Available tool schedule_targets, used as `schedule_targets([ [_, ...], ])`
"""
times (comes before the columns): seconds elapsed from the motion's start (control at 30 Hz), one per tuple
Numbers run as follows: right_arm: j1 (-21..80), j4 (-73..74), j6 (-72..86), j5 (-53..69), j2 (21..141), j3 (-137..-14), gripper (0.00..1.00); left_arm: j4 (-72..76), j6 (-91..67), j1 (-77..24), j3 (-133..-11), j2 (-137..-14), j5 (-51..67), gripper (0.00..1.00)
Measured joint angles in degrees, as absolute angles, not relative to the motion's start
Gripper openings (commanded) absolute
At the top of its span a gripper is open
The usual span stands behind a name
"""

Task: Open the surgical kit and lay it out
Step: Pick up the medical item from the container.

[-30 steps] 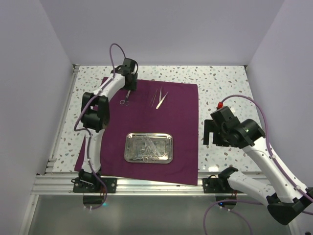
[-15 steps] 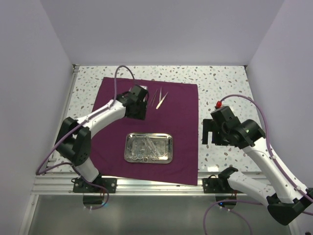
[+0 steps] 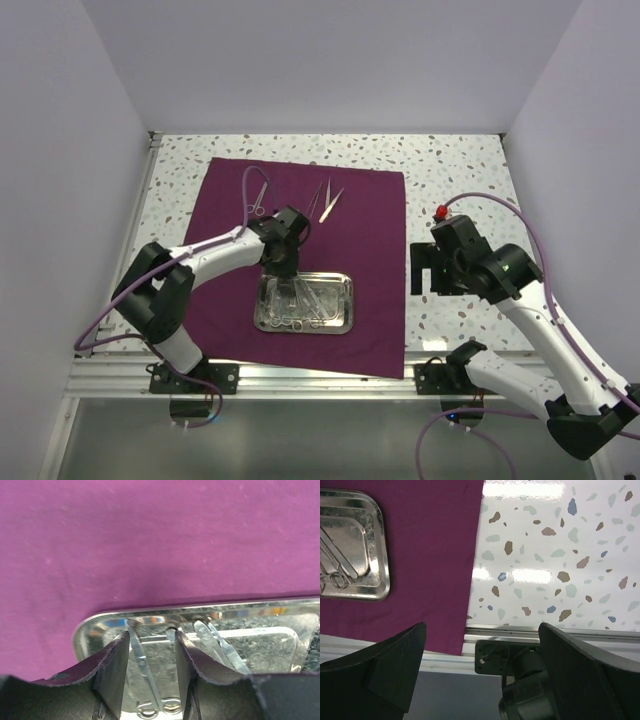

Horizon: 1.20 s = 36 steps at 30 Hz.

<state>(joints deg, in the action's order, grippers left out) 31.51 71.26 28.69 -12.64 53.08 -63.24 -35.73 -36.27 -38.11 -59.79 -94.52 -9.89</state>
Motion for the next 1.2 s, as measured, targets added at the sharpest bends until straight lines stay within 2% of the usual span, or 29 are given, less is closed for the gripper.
schedule_targets([
  [0.73,31.51,70.63,26.87,-10.92,55.13,-63.24,0.98,-33.63,-42.15,-39.88,-54.94,-94.72,-13.67,0.42],
  [0.93,31.51,70.52,26.76,-10.94,55.61,-63.24,0.98,-30.57,-42.68,-39.72,-54.17,-94.8,-14.63,0.35],
  [1.2,31.51,70.41,26.7,-10.94,56.27,-63.24,0.98,-26.41,-43.18,-38.61,-51.94,-94.06,-14.48,0.18],
])
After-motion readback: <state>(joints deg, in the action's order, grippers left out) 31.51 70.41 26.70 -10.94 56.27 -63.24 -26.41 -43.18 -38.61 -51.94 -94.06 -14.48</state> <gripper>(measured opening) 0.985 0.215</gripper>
